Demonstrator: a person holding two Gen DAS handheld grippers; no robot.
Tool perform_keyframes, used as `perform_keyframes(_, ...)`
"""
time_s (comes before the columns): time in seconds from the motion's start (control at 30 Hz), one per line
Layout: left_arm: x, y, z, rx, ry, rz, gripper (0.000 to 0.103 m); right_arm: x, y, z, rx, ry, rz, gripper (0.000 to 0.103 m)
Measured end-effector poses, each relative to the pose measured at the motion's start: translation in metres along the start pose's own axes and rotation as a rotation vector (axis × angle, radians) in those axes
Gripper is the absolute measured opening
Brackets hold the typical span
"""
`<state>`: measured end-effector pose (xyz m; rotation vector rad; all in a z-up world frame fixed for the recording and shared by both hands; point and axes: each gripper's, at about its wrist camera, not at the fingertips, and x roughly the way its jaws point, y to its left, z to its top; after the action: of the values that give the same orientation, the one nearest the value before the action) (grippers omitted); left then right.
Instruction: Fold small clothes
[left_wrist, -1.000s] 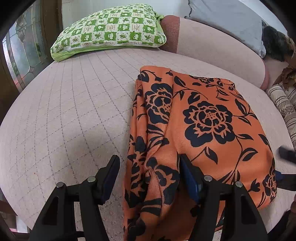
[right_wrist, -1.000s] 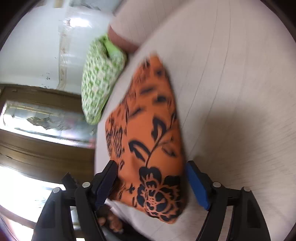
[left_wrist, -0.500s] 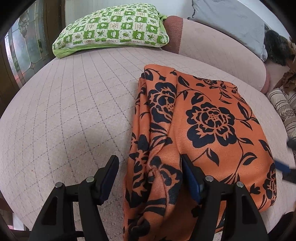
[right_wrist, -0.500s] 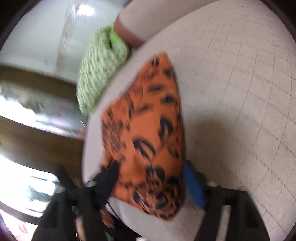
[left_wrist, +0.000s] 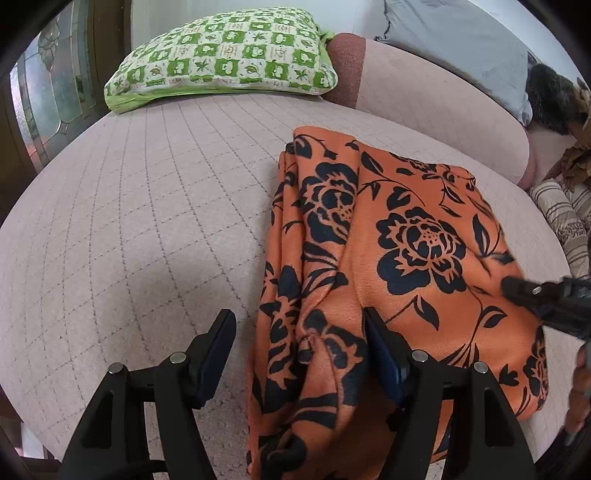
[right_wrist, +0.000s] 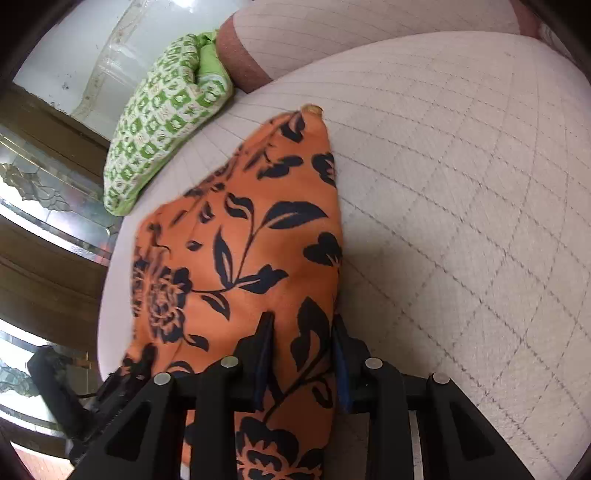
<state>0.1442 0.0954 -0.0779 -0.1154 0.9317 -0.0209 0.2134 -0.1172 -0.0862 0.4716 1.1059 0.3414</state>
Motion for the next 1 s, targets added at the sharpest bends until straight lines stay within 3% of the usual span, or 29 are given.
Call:
perform_keyframes(0.07,0.0,0.001,0.0,-0.018,0.006,-0.016,0.072,-0.008,0.001,0.006,0.015,0.011,0.059,0.043)
perform_keyframes(0.1,0.0,0.001,0.0,-0.023,0.007,-0.02,0.072,-0.012,-0.005,0.008,0.045,0.015,0.092,0.065)
perform_keyframes(0.13,0.0,0.001,0.0,-0.023,0.007,-0.019,0.072,-0.016,-0.012,0.011,0.097,-0.005,0.146,0.081)
perform_keyframes(0.17,0.0,0.0,0.0,-0.023,0.007,-0.018,0.072,-0.017,-0.019,0.014,0.161,-0.043,0.175,0.083)
perform_keyframes(0.23,0.0,-0.001,0.0,-0.024,0.007,-0.02,0.072,-0.014,-0.032,0.025,0.243,-0.074,0.193,0.083)
perform_keyframes(0.37,0.001,0.002,0.0,-0.024,0.004,-0.023,0.072,0.023,-0.04,0.038,0.312,0.022,0.268,0.081)
perform_keyframes(0.4,0.001,0.002,0.0,-0.023,0.003,-0.021,0.072,0.032,-0.037,0.039,0.302,0.047,0.283,0.064)
perform_keyframes(0.5,0.001,0.001,-0.001,-0.027,0.001,-0.021,0.072,0.022,-0.008,0.035,0.111,-0.005,0.159,0.038)
perform_keyframes(0.57,0.001,-0.002,-0.002,-0.026,-0.003,-0.015,0.073,0.01,0.01,0.029,0.015,-0.061,0.076,0.036)
perform_keyframes(0.67,0.002,-0.003,-0.002,-0.027,-0.001,-0.014,0.073,0.03,0.012,0.024,-0.066,-0.026,-0.061,0.036)
perform_keyframes(0.7,0.002,-0.002,-0.002,-0.033,-0.001,-0.018,0.073,0.03,0.012,0.025,-0.063,-0.029,-0.05,0.038)
perform_keyframes(0.77,0.001,0.0,-0.003,-0.039,0.0,-0.024,0.073,0.023,0.005,0.031,0.012,-0.018,0.052,0.05)
perform_keyframes(0.83,0.001,-0.001,-0.003,-0.041,-0.001,-0.023,0.073,0.015,-0.008,0.037,0.106,-0.021,0.154,0.067)
perform_keyframes(0.93,0.001,-0.001,-0.002,-0.041,-0.001,-0.02,0.073,0.013,-0.03,0.046,0.268,-0.068,0.232,0.07)
perform_keyframes(0.97,0.001,0.0,-0.002,-0.042,0.0,-0.022,0.073,0.023,-0.036,0.049,0.295,-0.035,0.235,0.067)
perform_keyframes(1.0,0.001,0.0,-0.002,-0.042,-0.002,-0.023,0.073,0.036,-0.038,0.051,0.298,0.022,0.22,0.036)
